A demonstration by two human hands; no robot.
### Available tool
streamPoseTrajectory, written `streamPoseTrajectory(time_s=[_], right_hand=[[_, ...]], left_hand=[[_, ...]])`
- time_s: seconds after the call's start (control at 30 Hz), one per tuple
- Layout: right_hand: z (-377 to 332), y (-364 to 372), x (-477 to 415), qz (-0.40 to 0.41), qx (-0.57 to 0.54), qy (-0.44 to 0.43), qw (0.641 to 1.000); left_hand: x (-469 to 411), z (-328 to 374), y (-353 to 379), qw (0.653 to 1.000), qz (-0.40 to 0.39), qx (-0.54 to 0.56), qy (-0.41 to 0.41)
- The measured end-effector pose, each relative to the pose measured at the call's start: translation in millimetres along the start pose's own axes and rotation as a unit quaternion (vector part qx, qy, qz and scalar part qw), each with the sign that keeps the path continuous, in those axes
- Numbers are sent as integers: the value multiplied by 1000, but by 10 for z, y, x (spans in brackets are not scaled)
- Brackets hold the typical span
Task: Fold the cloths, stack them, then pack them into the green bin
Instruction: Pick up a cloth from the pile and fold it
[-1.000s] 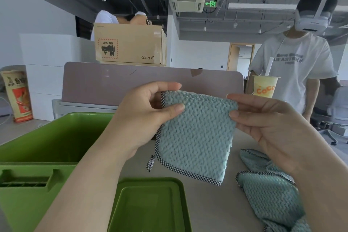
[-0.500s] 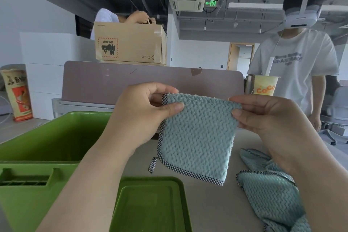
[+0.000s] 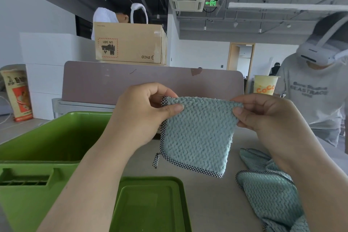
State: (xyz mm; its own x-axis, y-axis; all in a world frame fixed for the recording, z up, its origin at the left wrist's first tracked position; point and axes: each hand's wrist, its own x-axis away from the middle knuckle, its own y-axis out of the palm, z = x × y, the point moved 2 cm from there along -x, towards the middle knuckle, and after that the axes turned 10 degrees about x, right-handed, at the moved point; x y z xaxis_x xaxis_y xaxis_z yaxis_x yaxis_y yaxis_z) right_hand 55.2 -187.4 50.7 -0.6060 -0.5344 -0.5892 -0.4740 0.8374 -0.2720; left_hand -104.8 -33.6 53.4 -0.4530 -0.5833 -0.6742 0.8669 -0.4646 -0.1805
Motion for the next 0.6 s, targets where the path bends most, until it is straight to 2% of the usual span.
streamPoseTrajectory(time_s=[0.33,0.5,0.57,0.6], right_hand=[[12,-7,-22,22,16,-2,1000],[93,106,-32,26,-31,42,998],[158,145,-28,31,-56,82,995],[190,155,-27,31,-58,105,992]], left_hand=[[27,69,15,1000,20,-7,2],[24,29,109,986,0,146,-79],[77,27,188,958,-16,241,-154],[96,29,245,932,-33,299,-203]])
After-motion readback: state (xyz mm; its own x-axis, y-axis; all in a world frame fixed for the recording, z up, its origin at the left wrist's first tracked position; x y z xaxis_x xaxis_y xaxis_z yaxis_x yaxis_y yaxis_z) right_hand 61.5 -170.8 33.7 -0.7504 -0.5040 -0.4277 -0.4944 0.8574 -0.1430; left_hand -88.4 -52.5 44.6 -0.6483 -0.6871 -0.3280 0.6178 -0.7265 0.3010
